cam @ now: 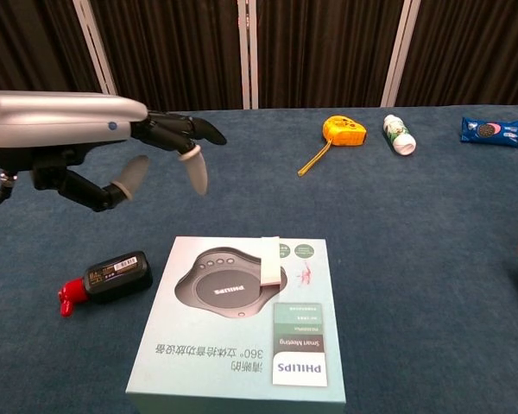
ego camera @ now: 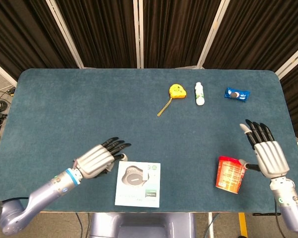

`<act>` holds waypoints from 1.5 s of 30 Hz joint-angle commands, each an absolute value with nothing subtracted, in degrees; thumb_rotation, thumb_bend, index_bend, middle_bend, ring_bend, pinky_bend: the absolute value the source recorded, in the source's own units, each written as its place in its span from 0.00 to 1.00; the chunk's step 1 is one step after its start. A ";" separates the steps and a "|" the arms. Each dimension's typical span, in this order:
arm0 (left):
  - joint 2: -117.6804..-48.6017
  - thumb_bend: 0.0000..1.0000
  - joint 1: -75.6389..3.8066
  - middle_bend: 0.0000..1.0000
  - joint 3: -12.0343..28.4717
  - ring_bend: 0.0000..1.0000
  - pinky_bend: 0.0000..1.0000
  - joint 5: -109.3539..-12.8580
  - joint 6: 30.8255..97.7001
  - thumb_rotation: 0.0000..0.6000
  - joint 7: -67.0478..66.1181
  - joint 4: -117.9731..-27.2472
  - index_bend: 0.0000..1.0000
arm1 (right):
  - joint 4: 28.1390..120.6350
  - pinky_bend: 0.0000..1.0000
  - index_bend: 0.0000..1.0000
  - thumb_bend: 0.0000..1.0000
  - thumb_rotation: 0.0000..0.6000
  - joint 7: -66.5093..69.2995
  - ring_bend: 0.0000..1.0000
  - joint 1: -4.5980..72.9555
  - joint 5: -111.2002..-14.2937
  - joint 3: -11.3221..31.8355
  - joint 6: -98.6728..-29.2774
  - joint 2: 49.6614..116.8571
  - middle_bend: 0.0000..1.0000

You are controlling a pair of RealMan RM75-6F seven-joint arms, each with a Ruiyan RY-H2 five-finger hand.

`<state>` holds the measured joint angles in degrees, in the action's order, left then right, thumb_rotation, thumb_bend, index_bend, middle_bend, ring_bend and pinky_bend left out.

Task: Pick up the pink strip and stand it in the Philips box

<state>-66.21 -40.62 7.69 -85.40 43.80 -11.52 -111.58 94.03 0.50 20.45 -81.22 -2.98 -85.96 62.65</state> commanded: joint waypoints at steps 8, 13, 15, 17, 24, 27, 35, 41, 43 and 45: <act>-72.35 1.00 -49.22 0.00 8.72 0.00 0.00 -72.87 36.76 1.00 -22.24 -114.46 0.33 | 93.24 0.00 0.01 0.00 1.00 0.67 0.00 18.67 -80.52 -1.26 -84.41 62.89 0.00; -75.10 1.00 -51.07 0.00 6.75 0.00 0.00 -68.80 38.59 1.00 -28.41 -114.41 0.33 | 92.60 0.00 0.04 0.00 1.00 1.73 0.00 18.16 -80.76 -0.07 -84.00 62.90 0.00; -77.55 1.00 -51.26 0.00 5.53 0.00 0.00 -67.51 39.58 1.00 -29.26 -114.01 0.33 | 92.38 0.00 0.04 0.00 1.00 1.73 0.00 17.91 -81.15 0.44 -84.09 62.98 0.00; -78.56 1.00 -51.38 0.00 4.80 0.00 0.00 -66.82 40.45 1.00 -29.93 -113.57 0.33 | 92.37 0.00 0.05 0.00 1.00 1.79 0.00 17.66 -81.31 0.77 -83.98 63.03 0.00; -80.00 1.00 -51.36 0.00 3.52 0.00 0.00 -66.87 43.55 1.00 -30.29 -112.39 0.34 | 92.13 0.00 0.05 0.00 1.00 1.70 0.00 16.86 -81.50 2.02 -83.46 63.09 0.00; -80.24 1.00 -51.22 0.00 3.44 0.00 0.00 -67.58 44.39 1.00 -29.55 -111.95 0.34 | 92.05 0.00 0.06 0.00 1.00 1.73 0.00 16.64 -81.54 2.42 -83.24 63.09 0.00; -80.49 1.00 -51.30 0.00 2.52 0.00 0.00 -68.46 44.60 1.00 -27.57 -110.82 0.34 | 91.95 0.00 0.06 0.00 1.00 1.47 0.00 16.10 -81.80 3.28 -82.62 63.23 0.00; -80.82 1.00 -51.18 0.00 1.83 0.00 0.00 -68.93 44.75 1.00 -26.42 -110.04 0.34 | 91.92 0.00 0.06 0.00 1.00 1.28 0.00 15.75 -82.03 3.82 -82.49 63.31 0.00; -80.81 1.00 -51.11 0.00 1.59 0.00 0.00 -69.05 44.72 1.00 -25.82 -109.94 0.34 | 91.91 0.00 0.06 0.00 1.00 1.33 0.00 15.62 -82.08 4.05 -82.46 63.32 0.00; -80.82 1.00 -51.03 0.00 1.28 0.00 0.00 -69.27 44.81 1.00 -25.57 -109.68 0.34 | 91.90 0.00 0.06 0.00 1.00 1.49 0.00 15.48 -82.06 4.27 -82.36 63.29 0.00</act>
<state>-80.81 -51.08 1.37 -69.19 44.77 -25.66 -109.78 91.90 1.46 15.50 -82.07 4.25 -82.38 63.30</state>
